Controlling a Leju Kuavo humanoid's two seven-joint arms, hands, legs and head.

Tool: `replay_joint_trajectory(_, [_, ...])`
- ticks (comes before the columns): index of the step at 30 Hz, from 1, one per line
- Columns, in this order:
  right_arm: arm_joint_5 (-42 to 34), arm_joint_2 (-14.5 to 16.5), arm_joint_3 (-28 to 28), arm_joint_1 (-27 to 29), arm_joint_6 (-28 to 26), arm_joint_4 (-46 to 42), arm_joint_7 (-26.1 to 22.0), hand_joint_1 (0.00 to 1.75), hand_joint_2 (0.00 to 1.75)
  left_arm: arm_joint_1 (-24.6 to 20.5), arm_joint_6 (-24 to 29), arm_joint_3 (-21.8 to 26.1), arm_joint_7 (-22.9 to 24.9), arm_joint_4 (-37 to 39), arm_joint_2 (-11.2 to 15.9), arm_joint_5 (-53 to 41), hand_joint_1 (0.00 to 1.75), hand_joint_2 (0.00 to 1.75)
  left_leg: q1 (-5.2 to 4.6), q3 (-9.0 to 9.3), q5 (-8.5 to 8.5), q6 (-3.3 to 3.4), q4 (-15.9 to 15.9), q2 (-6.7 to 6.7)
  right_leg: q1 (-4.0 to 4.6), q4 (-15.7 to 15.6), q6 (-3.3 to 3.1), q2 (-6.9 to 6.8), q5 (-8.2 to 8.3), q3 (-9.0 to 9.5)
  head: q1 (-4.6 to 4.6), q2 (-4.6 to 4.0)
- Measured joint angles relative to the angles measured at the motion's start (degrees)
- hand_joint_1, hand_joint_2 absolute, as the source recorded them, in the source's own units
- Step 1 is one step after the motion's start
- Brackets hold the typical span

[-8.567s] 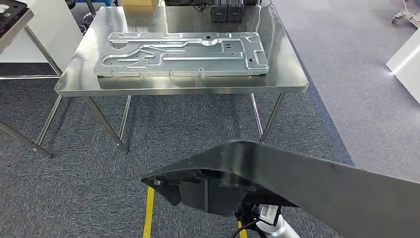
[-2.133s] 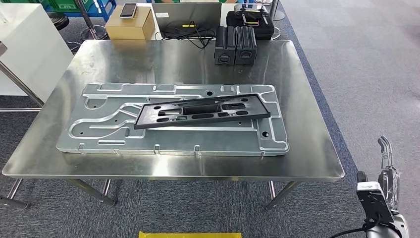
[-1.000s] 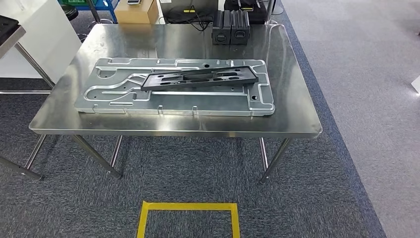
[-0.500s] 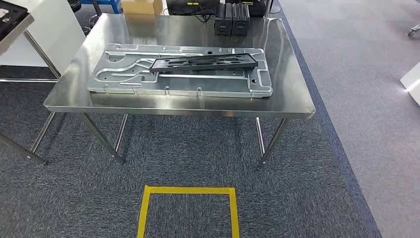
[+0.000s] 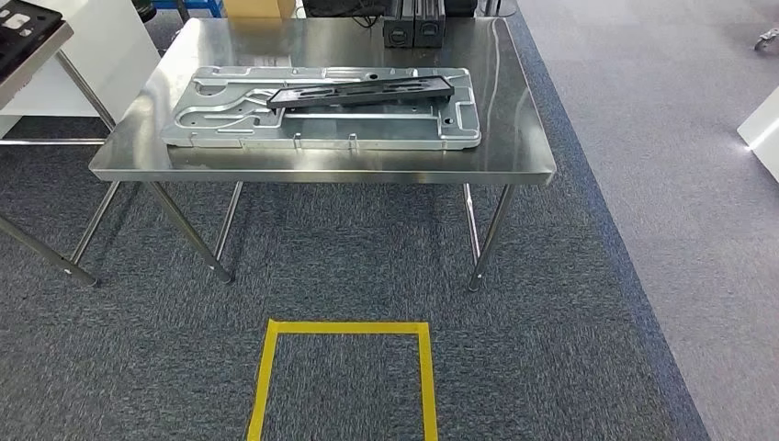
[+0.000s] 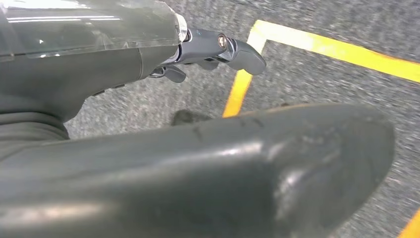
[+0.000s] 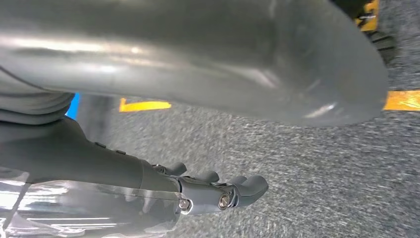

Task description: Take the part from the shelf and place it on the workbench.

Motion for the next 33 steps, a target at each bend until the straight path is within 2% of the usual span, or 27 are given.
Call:
replay_joint_trajectory(1, [-0.9,0.0,-0.3,0.0,0.0,0.0,-0.8,0.00,0.00,0.0,-0.1,-0.1,-0.1,0.0,0.0,-0.2,0.00,0.00,0.02,1.36,1.55,0.15,-0.1,-0.06,0.11,0.3,0.10,0.27,0.69,-1.23,0.00,0.00])
replay_joint_trajectory(3, [-2.3,0.0,-1.1,0.0,0.0,0.0,-1.7,0.00,0.00,0.0,-0.2,-0.3,-0.3,0.0,0.0,-0.5,0.00,0.00,-0.02,6.96,4.01,0.82,-6.1,-0.91,0.24,1.1,0.32,0.84,1.92,-3.35,-0.01,0.00])
replay_joint_trajectory(5, [-2.6,0.2,-1.5,0.0,-0.2,0.0,-2.0,0.00,0.00,-0.1,-0.2,-0.5,-0.4,0.0,0.0,-0.6,0.00,0.00,-0.25,13.59,2.82,1.50,-15.3,-2.00,0.42,1.7,0.66,1.24,2.97,-4.54,0.01,0.00])
replay_joint_trajectory(6, [-2.6,0.2,-1.6,0.0,-0.3,0.0,-2.0,0.00,0.00,-0.2,-0.3,-0.7,-0.5,0.0,-0.1,-0.6,0.00,0.00,-0.41,15.47,1.90,1.76,-18.2,-2.30,0.41,1.8,0.92,1.33,3.52,-4.84,0.01,0.00])
replay_joint_trajectory(7, [-2.4,0.3,-1.6,0.2,-0.5,0.0,-1.9,0.00,0.00,-0.3,-0.3,-0.8,-0.6,0.0,-0.1,-0.6,0.00,0.00,-0.58,16.15,1.56,1.99,-19.8,-2.19,0.37,1.8,1.24,1.45,4.11,-5.06,0.01,0.00])
replay_joint_trajectory(8, [-2.4,0.2,-1.6,0.3,-0.5,0.0,-1.9,0.00,0.00,-0.4,-0.3,-1.0,-0.7,0.0,-0.2,-0.7,0.00,0.00,-0.51,15.81,1.96,2.28,-20.0,-1.97,0.25,1.8,1.58,1.60,4.62,-5.35,0.01,0.00])
replay_joint_trajectory(9, [-2.3,0.2,-1.6,0.4,-0.5,0.0,-2.0,0.00,0.00,-0.4,-0.4,-1.1,-0.8,0.1,-0.3,-0.7,0.00,0.00,-0.48,15.25,2.66,2.65,-20.1,-1.70,0.12,2.0,1.93,1.63,4.25,-5.76,0.01,0.00])
replay_joint_trajectory(10, [-2.3,0.2,-1.6,0.5,-0.5,0.0,-2.1,0.00,0.00,-0.4,-0.4,-1.2,-0.9,0.1,-0.4,-0.8,0.00,0.00,-0.40,14.51,3.46,3.04,-20.3,-1.39,0.02,3.2,2.25,1.55,2.63,-6.37,0.01,0.00])
replay_joint_trajectory(11, [-2.4,0.2,-1.7,0.5,-0.5,0.1,-2.3,0.00,0.00,-0.4,-0.4,-1.2,-1.0,0.1,-0.4,-0.9,0.00,0.00,-0.31,13.59,4.30,3.34,-20.4,-1.09,-0.12,5.5,2.54,1.38,-0.09,-7.20,0.02,0.00])
replay_joint_trajectory(13, [-2.4,0.3,-1.7,0.5,-0.5,0.1,-2.6,0.00,0.00,-0.3,-0.4,-1.3,-1.2,0.2,-0.4,-1.0,0.00,0.00,-0.45,11.57,5.79,3.59,-20.3,-0.71,-0.48,12.6,3.06,0.97,-6.18,-8.93,0.02,0.00])
replay_joint_trajectory(14, [-2.4,0.3,-1.7,0.5,-0.5,0.1,-2.7,0.00,0.00,-0.3,-0.4,-1.3,-1.3,0.2,-0.4,-1.1,0.00,0.00,-0.48,10.55,6.50,3.52,-20.1,-0.59,-0.63,15.9,3.28,0.90,-7.51,-9.37,0.02,0.00])
replay_joint_trajectory(15, [-2.4,0.3,-1.7,0.5,-0.5,0.1,-2.7,0.00,0.00,-0.3,-0.4,-1.3,-1.4,0.2,-0.4,-1.1,0.00,0.00,-0.48,9.46,7.18,3.39,-19.8,-0.47,-0.74,18.0,3.45,0.85,-7.27,-9.17,0.02,0.00])
replay_joint_trajectory(16, [-2.4,0.3,-1.7,0.5,-0.5,0.1,-2.7,0.00,0.00,-0.3,-0.4,-1.3,-1.5,0.2,-0.4,-1.1,0.00,0.00,-0.43,8.31,7.79,3.23,-19.4,-0.39,-0.85,18.3,3.58,0.80,-5.84,-8.07,0.02,0.00])
replay_joint_trajectory(17, [-2.4,0.3,-1.7,0.5,-0.5,0.1,-2.7,0.00,0.00,-0.3,-0.5,-1.3,-1.5,0.2,-0.4,-1.1,0.00,0.00,-0.36,7.16,8.34,3.03,-19.0,-0.35,-0.95,16.5,3.66,0.75,-4.02,-5.93,0.02,0.00])
replay_joint_trajectory(18, [-2.4,0.3,-1.7,0.4,-0.5,0.1,-2.7,0.00,0.00,-0.3,-0.5,-1.3,-1.6,0.2,-0.5,-1.1,0.00,0.00,-0.31,6.13,8.80,2.80,-18.4,-0.32,-1.04,12.9,3.66,0.74,-2.85,-2.85,0.02,0.00])
replay_joint_trajectory(20, [-2.5,0.2,-1.6,0.3,-0.5,0.1,-2.7,0.00,0.00,-0.4,-0.5,-1.4,-1.8,0.2,-0.5,-1.1,0.00,0.00,-0.37,4.66,9.59,2.24,-17.4,-0.34,-0.97,4.1,3.34,0.77,-3.55,3.40,0.02,0.00])
replay_joint_trajectory(21, [-2.6,0.2,-1.6,0.2,-0.5,0.1,-2.7,0.00,0.00,-0.4,-0.5,-1.4,-1.9,0.2,-0.5,-1.1,0.00,0.00,-0.39,4.28,10.02,1.90,-17.2,-0.34,-0.84,1.3,3.04,0.80,-4.46,5.17,0.02,0.00])
replay_joint_trajectory(22, [-2.8,0.3,-1.6,0.2,-0.5,0.1,-2.7,0.00,0.00,-0.4,-0.5,-1.4,-2.0,0.2,-0.5,-1.1,0.00,0.00,-0.39,4.03,10.52,1.55,-17.1,-0.34,-0.66,-0.2,2.67,0.79,-4.97,5.82,0.02,0.00])
replay_joint_trajectory(24, [-3.1,0.3,-1.7,0.2,-0.6,0.1,-2.7,0.00,0.00,-0.3,-0.5,-1.4,-2.1,0.2,-0.5,-1.1,0.00,0.00,-0.27,3.55,10.82,0.84,-16.9,-0.39,-0.72,-0.4,1.71,0.55,-4.23,5.09,0.02,0.00])
replay_joint_trajectory(25, [-3.2,0.3,-1.7,0.3,-0.7,0.1,-2.6,0.00,0.00,-0.2,-0.5,-1.4,-2.2,0.2,-0.5,-1.2,0.00,0.00,-0.18,3.05,9.55,0.56,-15.9,-0.43,-0.80,-0.4,1.17,0.36,-3.60,4.51,0.02,0.00])
replay_joint_trajectory(27, [-3.5,0.4,-1.7,0.3,-0.7,0.2,-2.7,0.00,0.00,-0.2,-0.5,-1.4,-2.2,0.2,-0.4,-1.2,0.00,0.00,0.05,1.31,4.16,0.12,-10.7,-0.45,-0.79,-0.4,0.43,0.01,-2.23,2.98,0.01,0.00])
replay_joint_trajectory(28, [-3.6,0.4,-1.8,0.3,-0.7,0.2,-2.8,0.00,0.00,-0.2,-0.5,-1.4,-2.2,0.2,-0.4,-1.2,0.00,0.00,0.14,0.37,1.27,-0.05,-6.8,-0.45,-0.69,-0.3,0.27,-0.09,-1.56,2.09,0.01,0.00])
replay_joint_trajectory(29, [-3.8,0.4,-1.8,0.3,-0.6,0.2,-2.9,0.00,0.00,-0.2,-0.5,-1.4,-2.2,0.2,-0.4,-1.3,0.00,0.00,0.20,-0.27,-0.50,-0.19,-3.1,-0.44,-0.58,-0.2,0.26,-0.18,-0.90,1.13,0.01,0.00])
replay_joint_trajectory(30, [-3.9,0.4,-1.9,0.3,-0.5,0.2,-3.0,0.00,0.00,-0.2,-0.5,-1.4,-2.2,0.2,-0.4,-1.3,0.00,0.00,0.25,-0.28,-0.87,-0.26,-0.6,-0.44,-0.49,0.1,0.28,-0.26,-0.27,0.08,0.01,0.00])
replay_joint_trajectory(31, [-4.0,0.4,-1.9,0.3,-0.5,0.2,-3.1,0.00,0.00,-0.2,-0.5,-1.4,-2.2,0.2,-0.4,-1.3,0.00,0.00,0.27,0.59,0.06,-0.25,0.1,-0.44,-0.43,0.4,0.35,-0.31,0.33,-1.01,0.01,0.00])
replay_joint_trajectory(32, [-4.1,0.4,-2.0,0.3,-0.4,0.2,-3.2,0.00,0.00,-0.2,-0.5,-1.4,-2.2,0.2,-0.4,-1.4,0.00,0.00,0.27,2.45,1.66,-0.15,-1.4,-0.44,-0.40,0.7,0.47,-0.31,0.89,-2.08,0.01,0.00])
replay_joint_trajectory(33, [-4.2,0.4,-2.0,0.3,-0.4,0.2,-3.3,0.00,0.00,-0.3,-0.5,-1.4,-2.2,0.2,-0.4,-1.4,0.00,0.00,0.27,5.25,3.08,0.01,-4.6,-0.44,-0.38,1.1,0.62,-0.30,1.42,-3.04,0.01,0.00])
